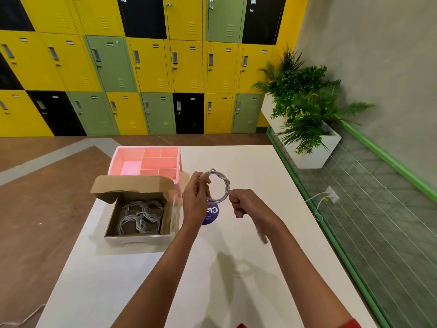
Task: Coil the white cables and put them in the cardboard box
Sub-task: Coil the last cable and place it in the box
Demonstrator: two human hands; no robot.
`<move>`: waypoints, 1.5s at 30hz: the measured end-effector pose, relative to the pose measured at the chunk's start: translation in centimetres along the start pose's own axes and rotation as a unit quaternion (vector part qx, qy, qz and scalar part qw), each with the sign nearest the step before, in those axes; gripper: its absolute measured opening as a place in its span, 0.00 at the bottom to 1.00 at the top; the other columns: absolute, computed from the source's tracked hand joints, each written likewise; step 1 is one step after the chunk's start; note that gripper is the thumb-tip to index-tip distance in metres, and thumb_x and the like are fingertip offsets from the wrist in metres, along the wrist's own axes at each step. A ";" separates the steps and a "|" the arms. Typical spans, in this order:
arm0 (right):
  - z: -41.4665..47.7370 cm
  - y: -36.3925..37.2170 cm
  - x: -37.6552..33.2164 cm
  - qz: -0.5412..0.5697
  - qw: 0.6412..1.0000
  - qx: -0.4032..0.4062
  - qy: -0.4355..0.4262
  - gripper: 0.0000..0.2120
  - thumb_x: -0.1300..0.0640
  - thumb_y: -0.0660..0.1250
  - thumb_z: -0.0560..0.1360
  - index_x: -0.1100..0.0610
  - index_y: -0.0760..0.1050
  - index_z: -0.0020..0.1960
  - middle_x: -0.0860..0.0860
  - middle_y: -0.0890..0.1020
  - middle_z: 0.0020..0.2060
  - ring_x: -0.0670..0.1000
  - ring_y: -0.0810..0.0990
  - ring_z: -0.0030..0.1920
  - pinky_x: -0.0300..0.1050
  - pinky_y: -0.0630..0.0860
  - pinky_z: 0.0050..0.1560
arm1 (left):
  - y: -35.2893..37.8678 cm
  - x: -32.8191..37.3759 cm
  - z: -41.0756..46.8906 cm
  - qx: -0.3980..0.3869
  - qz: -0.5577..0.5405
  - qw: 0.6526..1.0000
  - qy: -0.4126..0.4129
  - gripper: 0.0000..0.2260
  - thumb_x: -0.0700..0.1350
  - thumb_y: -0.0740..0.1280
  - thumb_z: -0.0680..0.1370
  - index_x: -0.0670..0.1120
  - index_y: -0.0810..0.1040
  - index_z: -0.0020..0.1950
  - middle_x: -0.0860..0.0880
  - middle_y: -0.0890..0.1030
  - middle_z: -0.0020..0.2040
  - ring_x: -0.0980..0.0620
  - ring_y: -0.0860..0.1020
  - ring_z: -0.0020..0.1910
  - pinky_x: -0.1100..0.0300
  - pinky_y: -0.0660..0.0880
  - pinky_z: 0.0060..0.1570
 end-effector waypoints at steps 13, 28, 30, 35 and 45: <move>-0.3 0.1 -0.9 -0.121 0.988 -0.034 -0.086 0.16 0.53 0.56 0.81 0.56 0.67 0.36 0.45 0.70 0.30 0.45 0.66 0.32 0.40 0.63 0.39 | -0.3 0.4 0.7 0.028 0.031 0.999 -0.003 0.12 0.45 0.54 0.84 0.42 0.69 0.43 0.49 0.70 0.32 0.53 0.68 0.30 0.60 0.67 0.31; -0.1 0.1 0.0 0.019 0.997 0.054 -0.059 0.12 0.59 0.62 0.80 0.66 0.79 0.45 0.59 0.82 0.33 0.56 0.84 0.35 0.42 0.82 0.41 | 1.5 0.3 -0.5 0.008 -0.070 0.994 -0.079 0.16 0.54 0.47 0.83 0.43 0.64 0.47 0.49 0.66 0.35 0.57 0.65 0.32 0.68 0.66 0.32; -0.1 0.3 0.5 0.051 0.994 0.077 -0.051 0.10 0.60 0.63 0.80 0.65 0.77 0.45 0.59 0.82 0.34 0.59 0.84 0.37 0.47 0.83 0.43 | 1.7 0.3 -0.6 0.008 -0.077 0.994 -0.079 0.15 0.53 0.48 0.84 0.43 0.64 0.47 0.49 0.66 0.35 0.58 0.65 0.32 0.68 0.67 0.33; 0.1 0.3 1.6 0.142 0.982 0.119 -0.026 0.11 0.63 0.69 0.76 0.60 0.66 0.50 0.59 0.83 0.36 0.54 0.83 0.33 0.46 0.82 0.44 | 2.3 -0.3 -1.2 0.005 -0.122 0.985 -0.119 0.16 0.55 0.50 0.83 0.44 0.65 0.47 0.48 0.69 0.37 0.54 0.70 0.36 0.61 0.72 0.36; 1.2 -0.7 2.4 0.285 0.949 0.131 0.011 0.22 0.58 0.75 0.70 0.64 0.70 0.58 0.63 0.84 0.46 0.57 0.85 0.44 0.46 0.81 0.48 | 3.0 -1.0 -1.7 -0.021 -0.114 0.980 -0.161 0.14 0.52 0.53 0.83 0.44 0.69 0.44 0.43 0.76 0.41 0.47 0.76 0.44 0.50 0.74 0.51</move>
Point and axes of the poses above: each hand's wrist, its own z-axis towards the middle knuckle, its own y-axis out of the palm, x = y × z, the point moved 8 cm from there along z, towards the middle knuckle
